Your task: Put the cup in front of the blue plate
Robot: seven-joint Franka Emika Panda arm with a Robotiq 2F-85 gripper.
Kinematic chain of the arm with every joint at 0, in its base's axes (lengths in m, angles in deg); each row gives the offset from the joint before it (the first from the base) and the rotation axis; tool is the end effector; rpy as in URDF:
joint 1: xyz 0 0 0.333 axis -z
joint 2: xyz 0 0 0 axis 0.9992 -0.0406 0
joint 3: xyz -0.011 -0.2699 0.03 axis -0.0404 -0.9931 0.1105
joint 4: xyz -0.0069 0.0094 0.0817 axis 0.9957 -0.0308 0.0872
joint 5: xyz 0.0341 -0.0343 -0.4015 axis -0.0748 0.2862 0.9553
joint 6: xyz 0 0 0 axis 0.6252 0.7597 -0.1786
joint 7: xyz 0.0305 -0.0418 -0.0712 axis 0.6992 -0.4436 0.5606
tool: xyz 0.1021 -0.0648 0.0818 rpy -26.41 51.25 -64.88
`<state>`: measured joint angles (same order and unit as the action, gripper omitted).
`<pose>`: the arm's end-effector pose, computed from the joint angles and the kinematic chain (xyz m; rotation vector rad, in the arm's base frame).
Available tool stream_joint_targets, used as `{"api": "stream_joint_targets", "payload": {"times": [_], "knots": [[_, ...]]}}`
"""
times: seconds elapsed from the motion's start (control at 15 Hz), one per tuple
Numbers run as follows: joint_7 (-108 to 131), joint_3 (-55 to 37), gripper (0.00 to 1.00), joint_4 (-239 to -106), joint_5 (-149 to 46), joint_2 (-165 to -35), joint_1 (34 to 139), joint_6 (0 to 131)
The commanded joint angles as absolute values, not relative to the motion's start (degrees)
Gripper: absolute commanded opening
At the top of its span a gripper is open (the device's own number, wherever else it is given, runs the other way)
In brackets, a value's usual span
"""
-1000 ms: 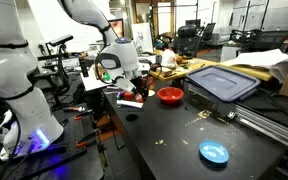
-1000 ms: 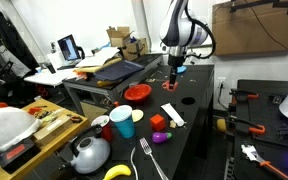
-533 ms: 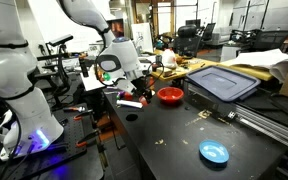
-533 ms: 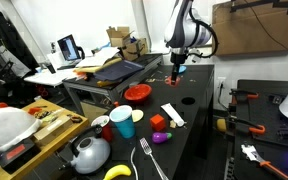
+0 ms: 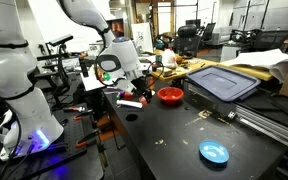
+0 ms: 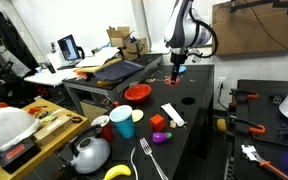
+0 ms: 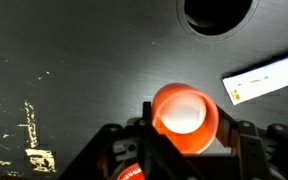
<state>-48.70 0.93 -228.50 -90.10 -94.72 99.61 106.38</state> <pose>0.4523 -0.0888 0.1195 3.0795 0.3864 0.4679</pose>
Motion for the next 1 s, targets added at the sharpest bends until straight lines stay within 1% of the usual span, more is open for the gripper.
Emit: {"api": "stream_joint_targets", "payload": {"times": [0.0,0.27,0.4,0.93], "knots": [[-48.70,0.93,0.32,-228.50,-90.10,-94.72,99.61,106.38],[-46.61,-1.84,0.32,-225.86,-88.77,-98.53,99.23,107.50],[-45.40,-4.75,0.32,-223.54,-88.01,-101.05,99.24,107.57],[-36.67,-21.96,0.32,-208.57,-84.29,-114.79,97.13,104.49]]}}
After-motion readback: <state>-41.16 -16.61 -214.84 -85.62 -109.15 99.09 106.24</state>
